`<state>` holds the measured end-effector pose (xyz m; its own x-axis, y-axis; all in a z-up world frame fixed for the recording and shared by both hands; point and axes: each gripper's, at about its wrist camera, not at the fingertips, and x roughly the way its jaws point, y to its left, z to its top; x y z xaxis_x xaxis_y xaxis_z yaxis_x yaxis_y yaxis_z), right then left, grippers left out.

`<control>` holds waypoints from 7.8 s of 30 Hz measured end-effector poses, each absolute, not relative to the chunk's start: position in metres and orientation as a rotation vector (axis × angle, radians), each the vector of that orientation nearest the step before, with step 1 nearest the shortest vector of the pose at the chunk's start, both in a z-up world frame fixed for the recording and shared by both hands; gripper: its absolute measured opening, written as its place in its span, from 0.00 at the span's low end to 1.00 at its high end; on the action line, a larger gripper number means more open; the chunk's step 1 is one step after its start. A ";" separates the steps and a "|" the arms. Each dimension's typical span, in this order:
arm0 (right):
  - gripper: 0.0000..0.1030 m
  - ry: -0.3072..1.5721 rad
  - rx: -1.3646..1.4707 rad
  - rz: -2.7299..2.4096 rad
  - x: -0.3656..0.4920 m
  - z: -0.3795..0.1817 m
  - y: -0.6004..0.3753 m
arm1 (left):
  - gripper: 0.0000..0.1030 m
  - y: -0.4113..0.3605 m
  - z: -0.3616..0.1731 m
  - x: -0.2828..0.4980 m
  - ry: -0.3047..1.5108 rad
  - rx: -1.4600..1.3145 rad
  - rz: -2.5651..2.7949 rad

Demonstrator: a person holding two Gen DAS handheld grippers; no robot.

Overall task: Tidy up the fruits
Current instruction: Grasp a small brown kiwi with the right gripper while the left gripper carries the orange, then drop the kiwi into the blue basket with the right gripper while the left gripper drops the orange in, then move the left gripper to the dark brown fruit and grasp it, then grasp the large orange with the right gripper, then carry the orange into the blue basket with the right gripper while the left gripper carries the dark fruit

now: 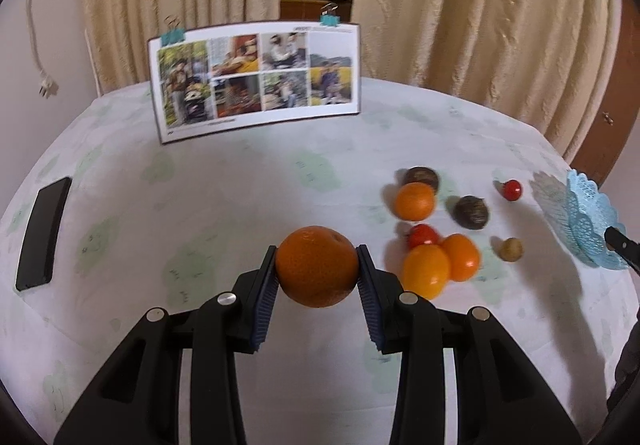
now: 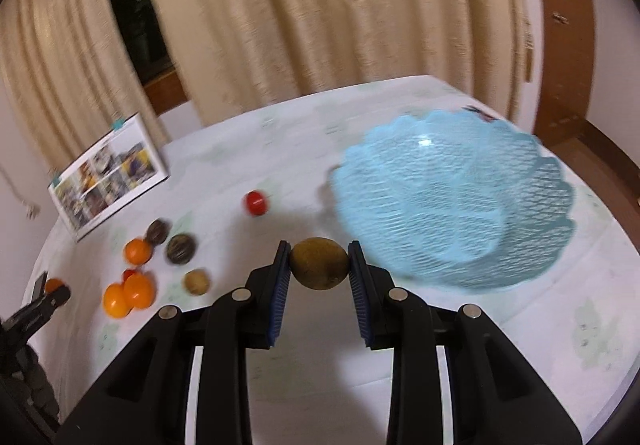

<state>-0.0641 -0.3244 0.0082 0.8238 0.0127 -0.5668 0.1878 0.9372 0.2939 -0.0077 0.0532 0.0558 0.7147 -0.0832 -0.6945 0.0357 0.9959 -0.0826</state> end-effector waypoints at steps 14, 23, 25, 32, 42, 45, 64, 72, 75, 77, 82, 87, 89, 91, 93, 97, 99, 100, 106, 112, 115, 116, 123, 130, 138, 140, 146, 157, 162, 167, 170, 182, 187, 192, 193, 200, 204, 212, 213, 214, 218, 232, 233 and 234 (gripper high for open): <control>0.32 0.549 0.397 -0.258 -0.063 -0.004 -0.411 | 0.37 -0.025 0.082 -0.006 0.734 0.021 -0.158; 0.65 0.434 0.431 -0.388 -0.084 -0.015 -0.436 | 0.37 -0.089 0.086 0.001 0.733 0.102 -0.263; 0.70 0.409 0.429 -0.414 -0.088 -0.017 -0.436 | 0.37 -0.109 0.089 0.003 0.730 0.107 -0.315; 0.75 0.342 0.427 -0.465 -0.099 -0.019 -0.436 | 0.37 -0.182 0.093 0.006 0.714 0.147 -0.499; 0.87 0.213 0.509 -0.528 -0.124 -0.017 -0.452 | 0.38 -0.262 0.082 0.021 0.726 0.169 -0.640; 0.89 0.211 0.529 -0.530 -0.125 -0.019 -0.456 | 0.38 -0.281 0.079 0.022 0.730 0.170 -0.678; 0.91 0.219 0.546 -0.525 -0.126 -0.018 -0.457 | 0.84 -0.274 0.097 0.020 0.624 0.147 -0.586; 0.91 0.205 0.540 -0.520 -0.127 -0.018 -0.456 | 0.86 -0.255 0.099 0.018 0.607 0.168 -0.533; 0.91 0.207 0.544 -0.526 -0.127 -0.019 -0.456 | 0.86 -0.244 0.097 0.022 0.616 0.159 -0.516; 0.91 0.211 0.545 -0.530 -0.127 -0.019 -0.457 | 0.86 -0.233 0.095 0.026 0.624 0.147 -0.495; 0.91 0.214 0.547 -0.549 -0.127 -0.019 -0.457 | 0.86 -0.196 0.091 0.040 0.643 0.120 -0.425; 0.91 0.226 0.545 -0.572 -0.127 -0.020 -0.458 | 0.86 -0.154 0.088 0.055 0.661 0.095 -0.349; 0.91 0.231 0.536 -0.579 -0.126 -0.020 -0.457 | 0.86 -0.137 0.087 0.059 0.667 0.085 -0.323; 0.91 0.240 0.516 -0.586 -0.125 -0.019 -0.454 | 0.86 -0.120 0.086 0.064 0.672 0.082 -0.299; 0.91 0.252 0.498 -0.578 -0.124 -0.017 -0.449 | 0.86 -0.109 0.084 0.067 0.671 0.080 -0.280; 0.91 0.278 0.494 -0.533 -0.123 -0.015 -0.437 | 0.86 -0.083 0.081 0.079 0.692 0.056 -0.237; 0.91 0.292 0.494 -0.509 -0.121 -0.014 -0.432 | 0.86 -0.075 0.077 0.087 0.713 0.051 -0.232; 0.91 0.304 0.494 -0.488 -0.119 -0.013 -0.427 | 0.86 -0.071 0.074 0.092 0.732 0.053 -0.231; 0.91 0.342 0.451 -0.389 -0.112 -0.004 -0.399 | 0.86 -0.058 0.049 0.114 0.831 0.060 -0.223; 0.91 0.378 0.389 -0.281 -0.102 0.008 -0.364 | 0.86 -0.049 0.024 0.132 0.909 0.028 -0.224; 0.91 0.408 0.366 -0.229 -0.096 0.011 -0.349 | 0.86 -0.050 0.016 0.137 0.932 0.024 -0.235; 0.91 0.419 0.367 -0.210 -0.093 0.010 -0.345 | 0.85 -0.050 0.014 0.137 0.936 0.026 -0.234; 0.91 0.466 0.341 -0.129 -0.081 0.010 -0.319 | 0.60 -0.049 0.001 0.142 0.966 0.015 -0.228; 0.91 0.502 0.314 -0.058 -0.071 0.008 -0.292 | 0.40 -0.056 0.002 0.138 0.958 0.031 -0.273; 0.91 0.535 0.300 0.032 -0.065 0.004 -0.263 | 0.40 -0.041 0.032 0.131 0.895 -0.033 -0.280; 0.91 0.547 0.293 0.064 -0.061 0.003 -0.252 | 0.40 -0.036 0.046 0.126 0.857 -0.039 -0.276; 0.91 0.585 0.264 0.176 -0.047 -0.001 -0.211 | 0.40 -0.021 0.082 0.113 0.765 -0.066 -0.262; 0.70 0.707 0.255 0.298 -0.003 -0.025 -0.155 | 0.40 0.001 0.117 0.096 0.676 -0.117 -0.264; 0.61 0.752 0.322 0.307 0.013 -0.034 -0.154 | 0.40 0.003 0.119 0.094 0.673 -0.128 -0.267; 0.55 0.783 0.344 0.333 0.022 -0.041 -0.148 | 0.40 -0.001 0.119 0.093 0.673 -0.125 -0.280; 0.45 0.788 0.355 0.346 0.024 -0.040 -0.147 | 0.40 -0.003 0.118 0.092 0.674 -0.124 -0.284; 0.37 0.826 0.393 0.374 0.030 -0.045 -0.150 | 0.40 -0.009 0.114 0.092 0.682 -0.118 -0.298; 0.37 0.834 0.401 0.382 0.027 -0.045 -0.152 | 0.40 -0.009 0.116 0.091 0.679 -0.120 -0.301; 0.37 0.800 0.392 0.380 0.014 -0.038 -0.156 | 0.40 -0.011 0.116 0.090 0.675 -0.116 -0.304; 0.37 0.786 0.389 0.371 0.011 -0.035 -0.159 | 0.40 -0.012 0.117 0.090 0.674 -0.114 -0.304; 0.37 0.690 0.419 0.280 -0.012 -0.016 -0.197 | 0.40 -0.019 0.119 0.084 0.664 -0.100 -0.316; 0.37 0.639 0.456 0.210 -0.026 -0.007 -0.228 | 0.40 -0.028 0.118 0.080 0.661 -0.079 -0.330; 0.37 0.535 0.507 0.037 -0.056 0.010 -0.296 | 0.40 -0.050 0.115 0.068 0.660 -0.033 -0.370; 0.37 0.524 0.510 0.018 -0.060 0.013 -0.304 | 0.40 -0.053 0.115 0.067 0.661 -0.027 -0.377; 0.37 0.514 0.512 -0.001 -0.064 0.013 -0.311 | 0.40 -0.056 0.114 0.065 0.663 -0.023 -0.386; 0.37 0.484 0.511 -0.076 -0.073 0.017 -0.335 | 0.40 -0.067 0.112 0.058 0.665 -0.003 -0.411; 0.37 0.476 0.569 -0.292 -0.087 -0.004 -0.412 | 0.40 -0.094 0.104 0.041 0.669 0.059 -0.466; 0.37 0.477 0.574 -0.302 -0.088 -0.006 -0.416 | 0.40 -0.096 0.103 0.041 0.670 0.063 -0.466; 0.37 0.477 0.576 -0.313 -0.089 -0.007 -0.419 | 0.40 -0.097 0.103 0.040 0.671 0.067 -0.467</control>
<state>-0.0890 -0.4189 -0.0071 0.8459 -0.1499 -0.5118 0.4099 0.7966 0.4443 0.0401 -0.0972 0.1025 0.6845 -0.3949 -0.6129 0.4375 0.8949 -0.0880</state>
